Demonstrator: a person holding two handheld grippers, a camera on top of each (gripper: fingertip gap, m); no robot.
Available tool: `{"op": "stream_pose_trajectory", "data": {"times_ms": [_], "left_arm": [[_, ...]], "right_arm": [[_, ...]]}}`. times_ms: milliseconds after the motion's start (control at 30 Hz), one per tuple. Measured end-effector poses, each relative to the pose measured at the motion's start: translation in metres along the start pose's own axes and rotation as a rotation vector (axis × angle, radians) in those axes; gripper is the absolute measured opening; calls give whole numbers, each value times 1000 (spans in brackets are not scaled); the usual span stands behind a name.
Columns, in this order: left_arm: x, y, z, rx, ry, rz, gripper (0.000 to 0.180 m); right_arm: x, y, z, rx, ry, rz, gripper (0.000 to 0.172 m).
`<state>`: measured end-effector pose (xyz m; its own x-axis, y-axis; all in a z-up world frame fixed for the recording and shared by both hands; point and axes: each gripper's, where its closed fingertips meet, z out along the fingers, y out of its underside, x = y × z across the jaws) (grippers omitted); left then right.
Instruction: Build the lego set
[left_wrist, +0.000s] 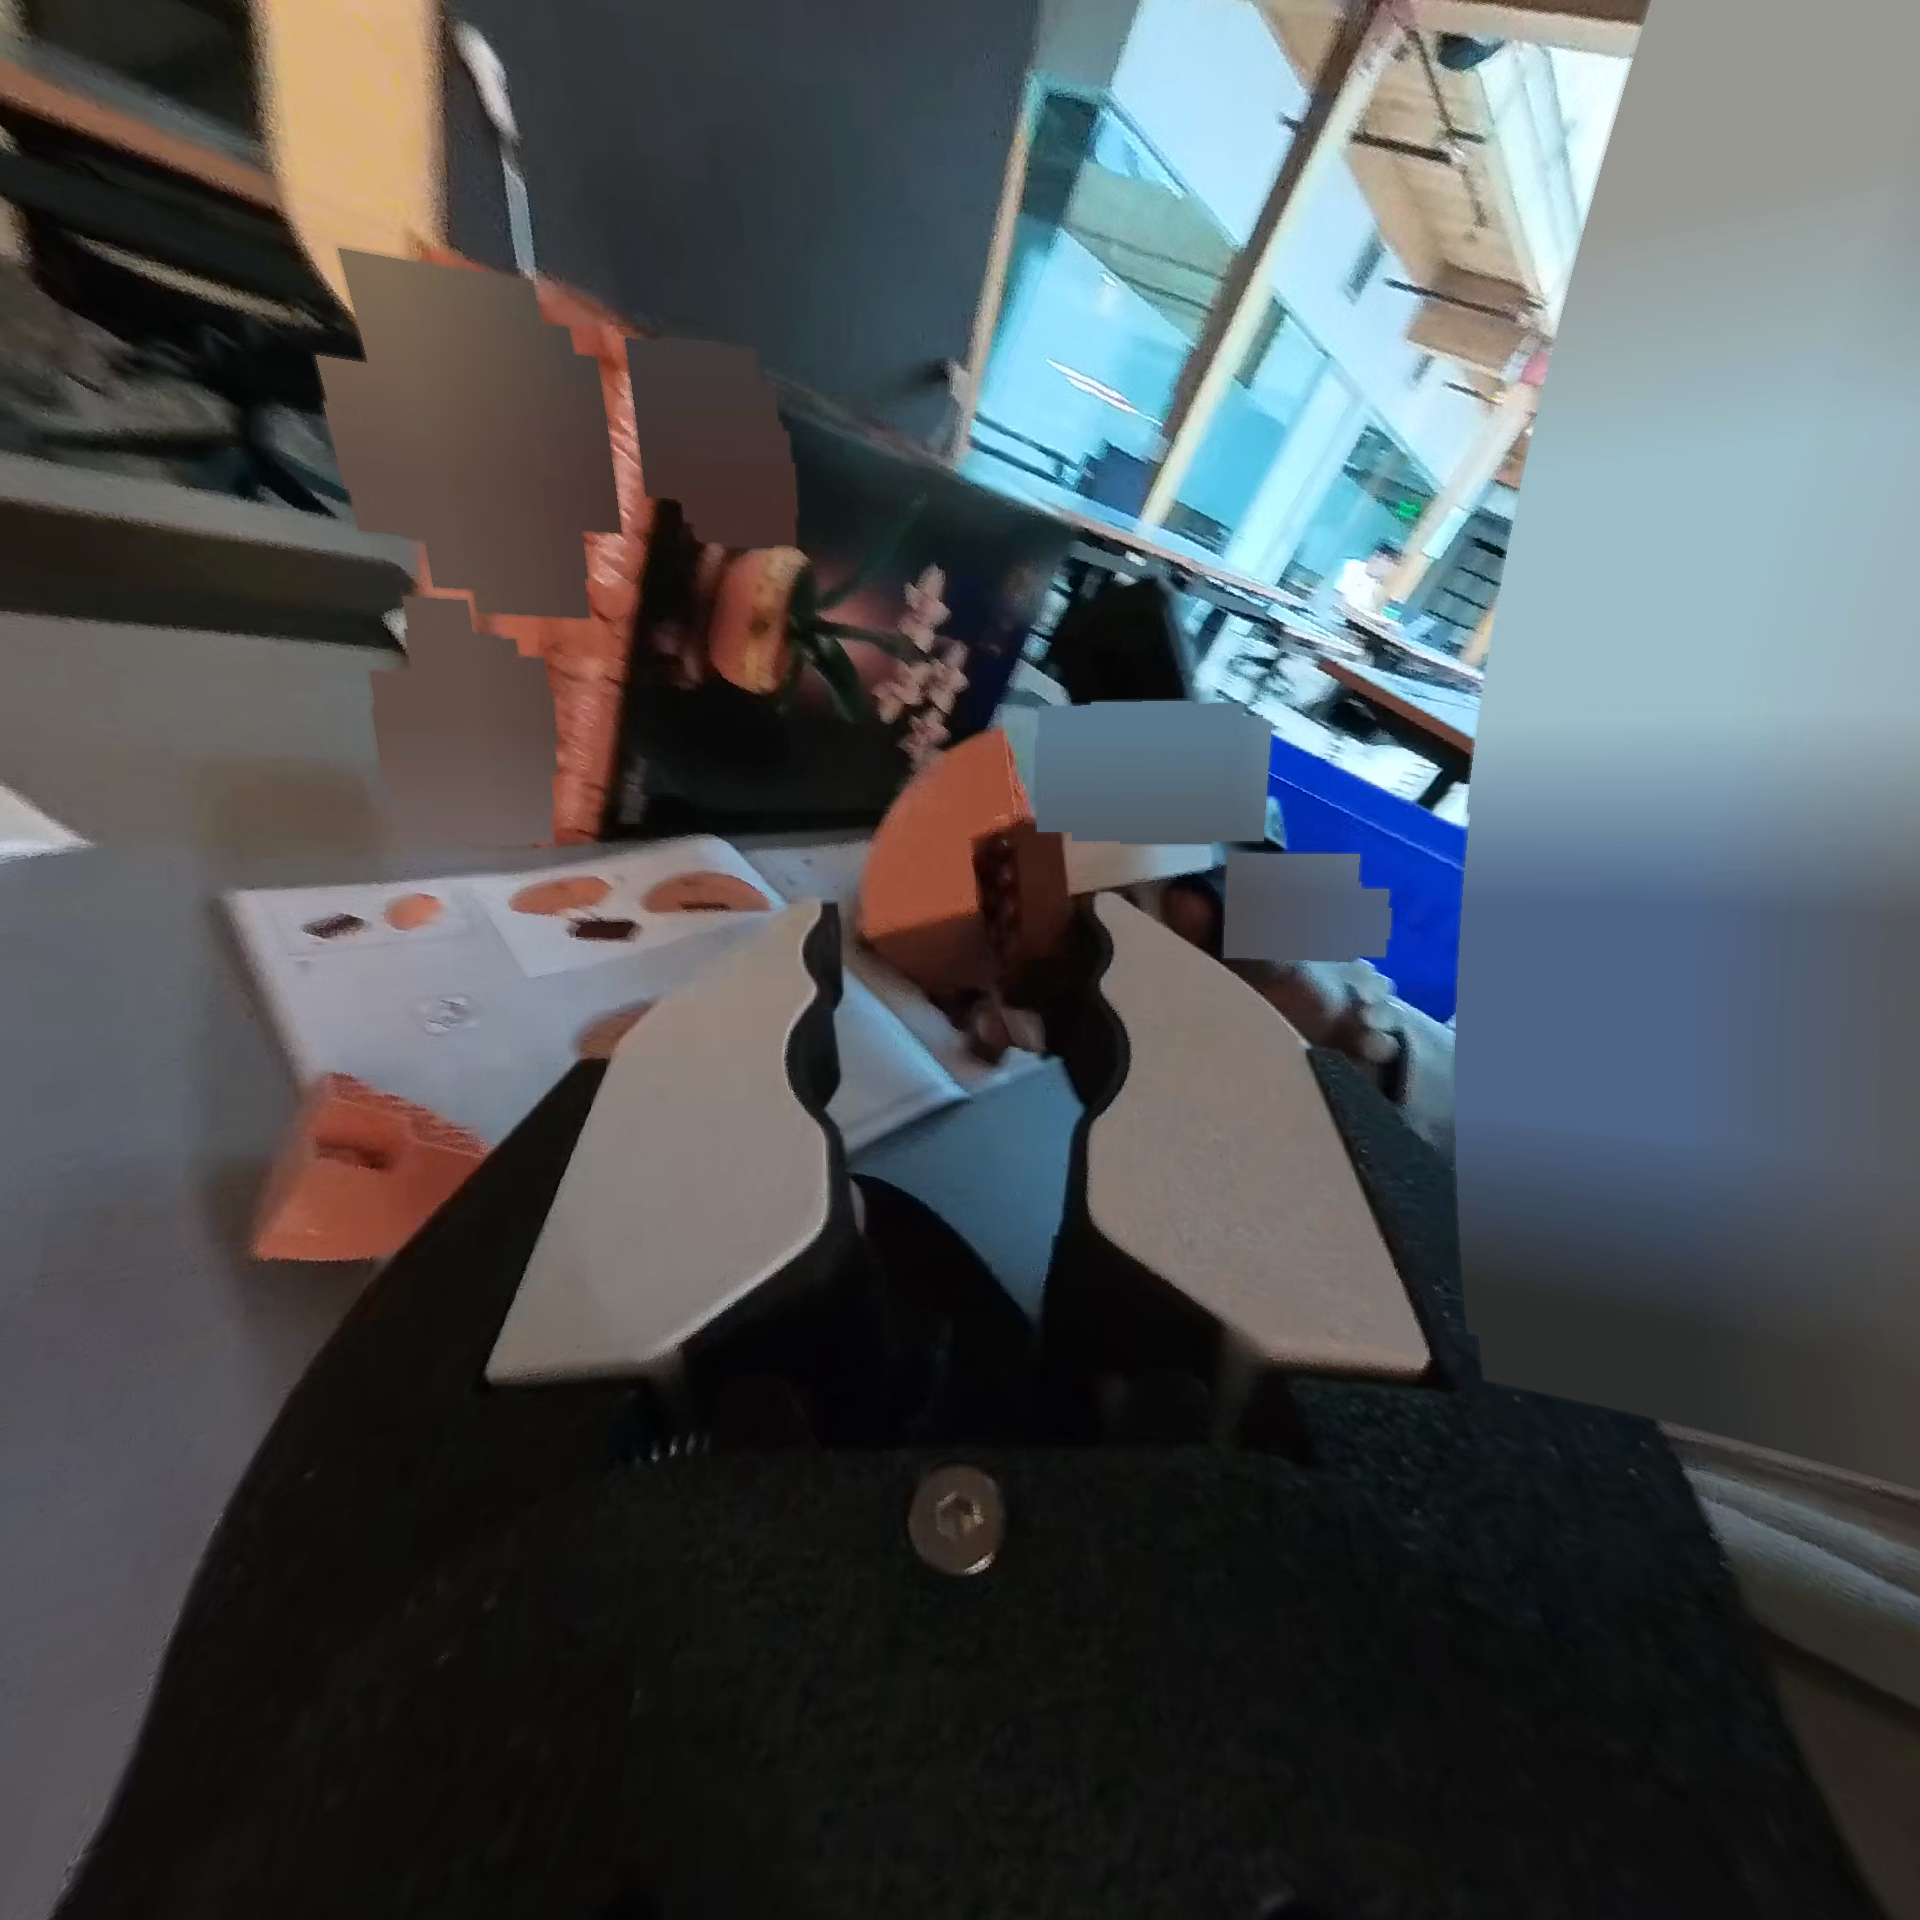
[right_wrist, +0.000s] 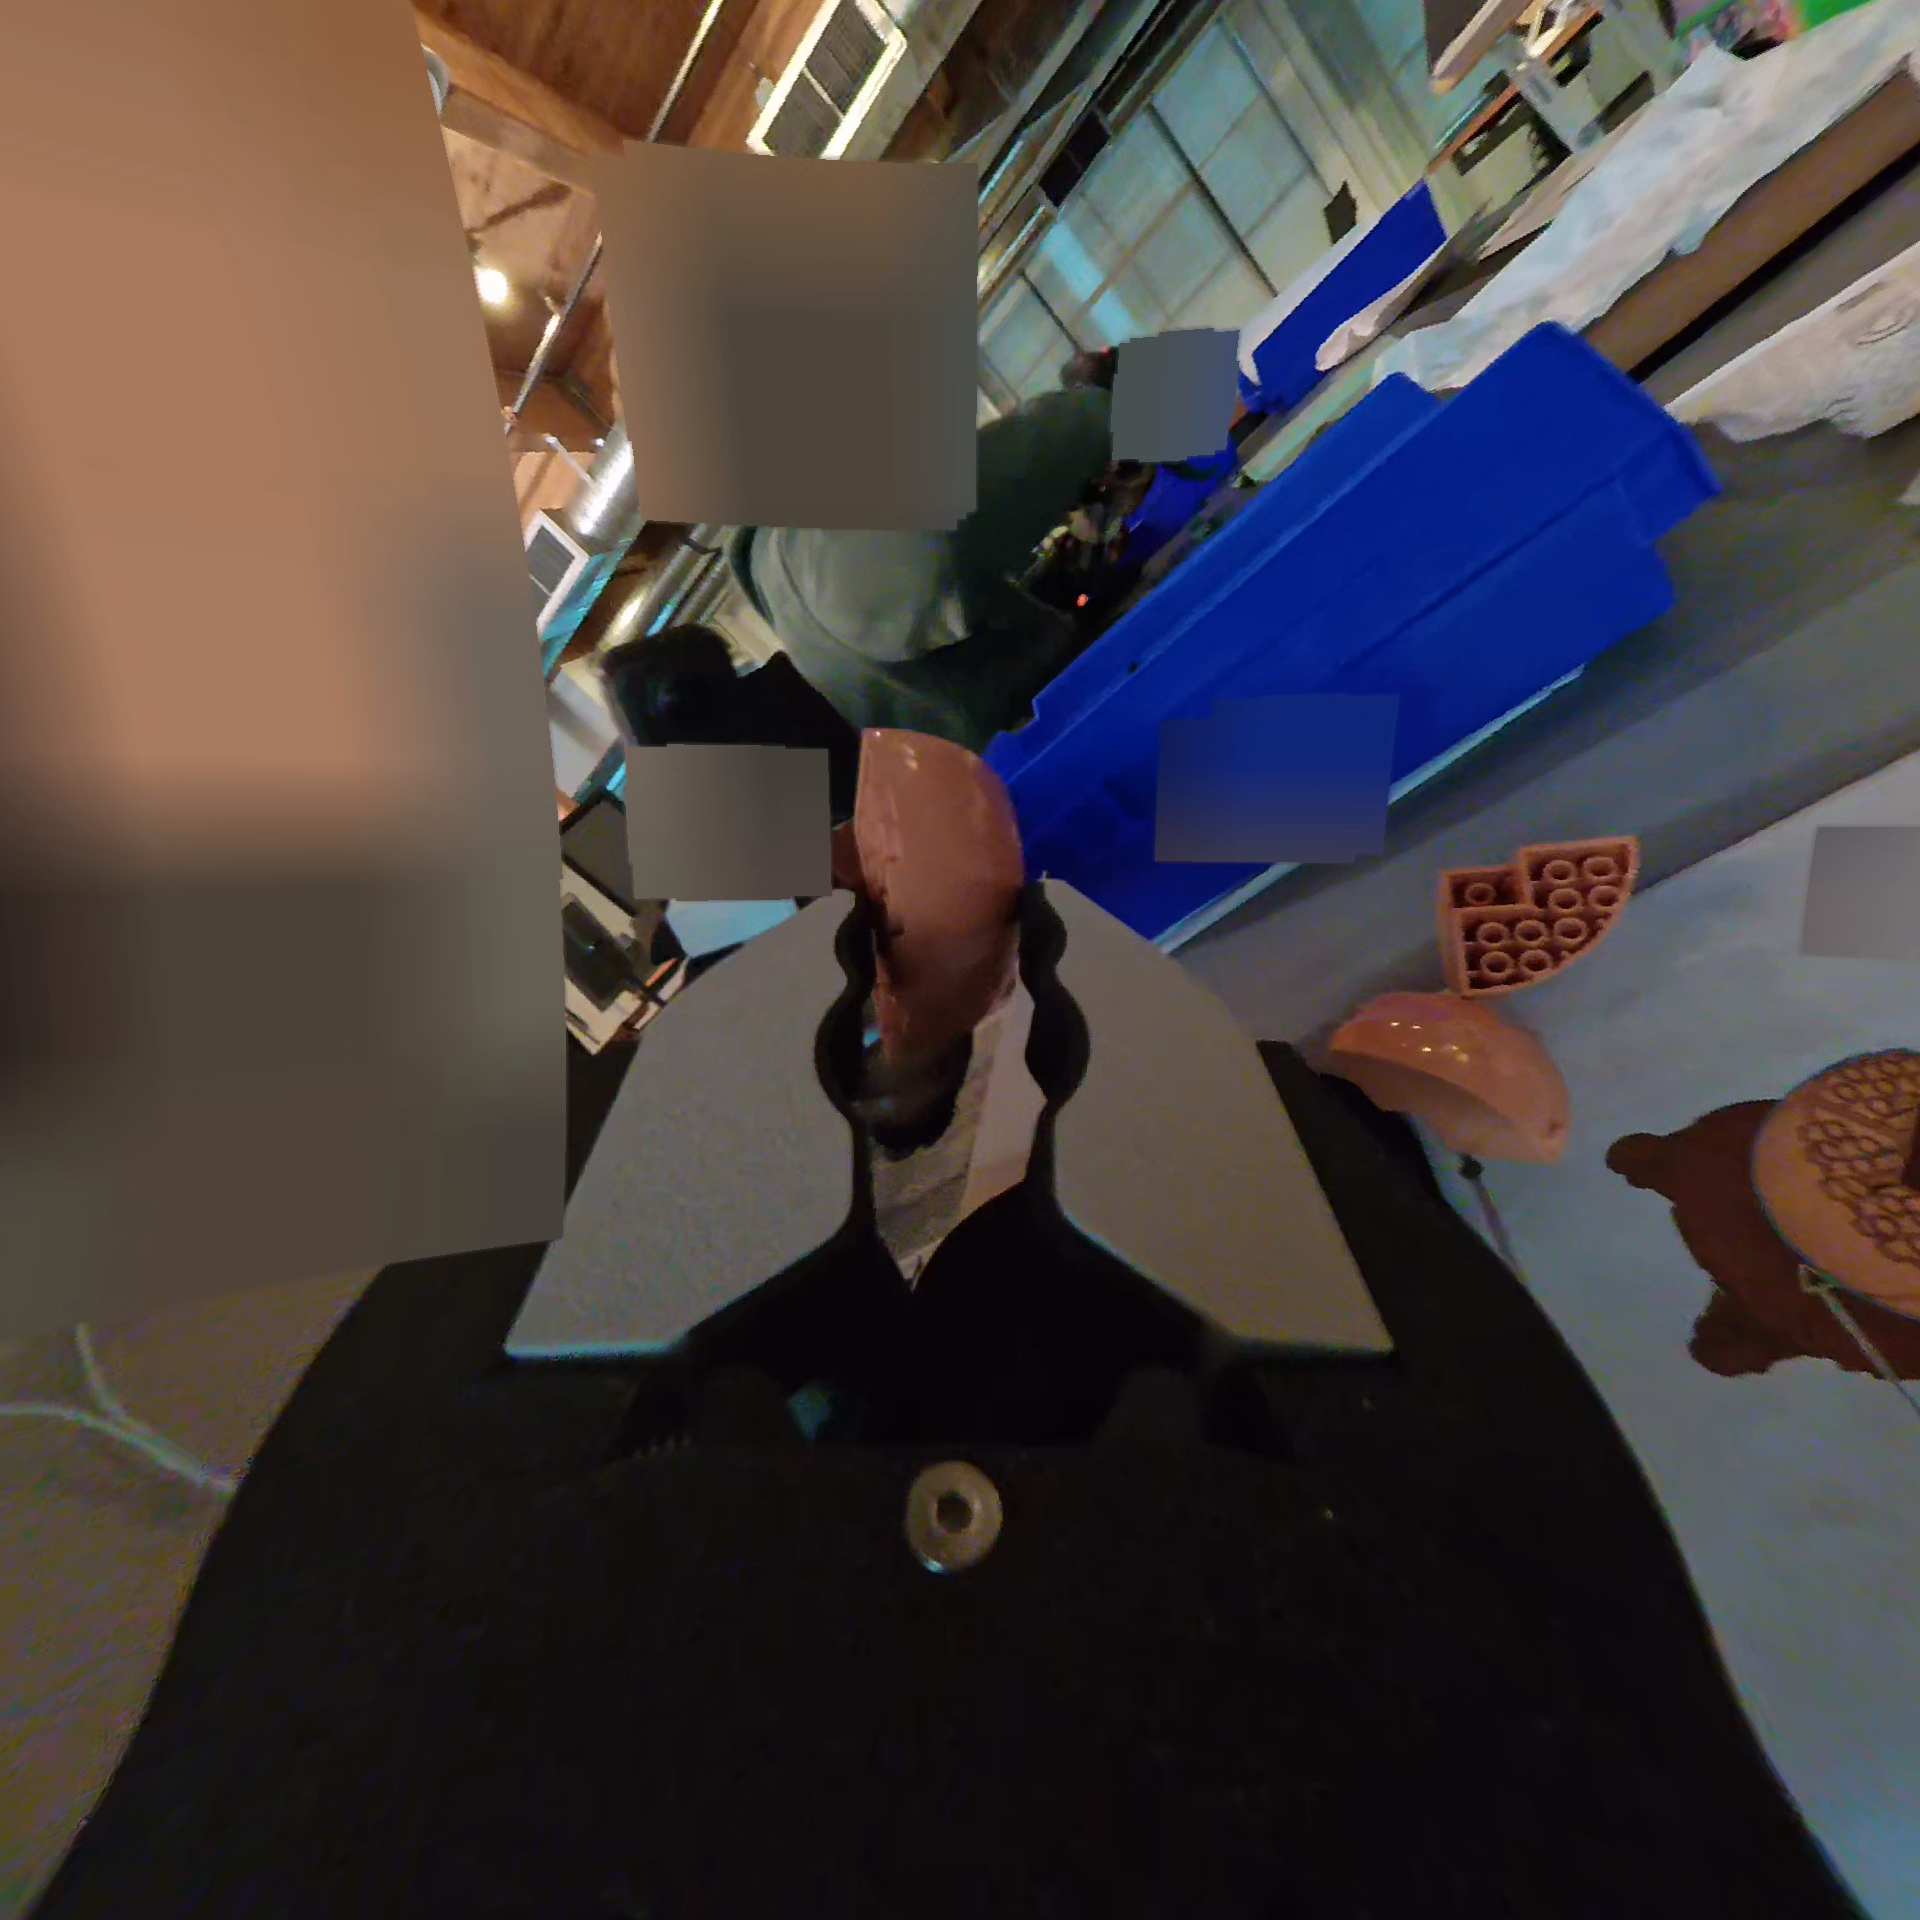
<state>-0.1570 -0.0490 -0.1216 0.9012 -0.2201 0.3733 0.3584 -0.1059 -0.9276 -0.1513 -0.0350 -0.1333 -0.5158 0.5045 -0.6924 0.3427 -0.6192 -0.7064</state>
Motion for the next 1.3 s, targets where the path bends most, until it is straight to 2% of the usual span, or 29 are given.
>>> {"op": "stream_pose_trajectory", "data": {"times_ms": [133, 233, 300, 433, 533, 633, 700, 733, 800, 900, 967, 1067, 1167, 1233, 1300], "left_arm": [[-1, -6, -5, 1, -50, 104, 33], [2, 2, 0, -62, -47, 187, 20], [1, 12, 5, -92, -51, 181, 15], [-38, 19, -9, -129, -238, 275, 14], [-33, 24, -16, -150, -167, 281, 28], [-3, 24, -10, -78, 34, 176, 53], [19, 21, -6, -35, 184, 172, 74], [24, 22, -4, -21, 215, 227, 76], [27, 29, 0, -28, 211, 450, 77], [30, 42, 4, -90, 214, 758, 68], [29, 45, 3, -114, 220, 792, 59], [34, 44, -2, -83, 249, 729, 58], [33, 45, -10, -68, 225, 624, 57], [29, 41, -21, -58, 176, 584, 57], [14, 40, -41, -94, 65, 590, 57]], "right_arm": [[4, 2, -2, -18, 45, -39, 25], [5, 5, 0, -47, 78, -78, 25], [7, 14, 3, -86, 97, -65, 26], [48, 23, -17, -186, 297, -181, 26], [33, 31, -16, -232, 159, -49, 26], [5, 27, -7, -168, -82, 193, 26], [-10, 21, -3, -112, -222, 383, 26], [-14, 23, 0, -118, -258, 443, 26], [-23, 36, 5, -192, -299, 518, 26], [-34, 47, 8, -290, -343, 613, 26], [-36, 51, 9, -342, -332, 616, 26], [-42, 54, 12, -395, -337, 617, 26], [-41, 52, 16, -375, -325, 532, 28], [-40, 39, 14, -302, -337, 422, 39], [-32, 33, 8, -255, -246, 119, 45]]}}
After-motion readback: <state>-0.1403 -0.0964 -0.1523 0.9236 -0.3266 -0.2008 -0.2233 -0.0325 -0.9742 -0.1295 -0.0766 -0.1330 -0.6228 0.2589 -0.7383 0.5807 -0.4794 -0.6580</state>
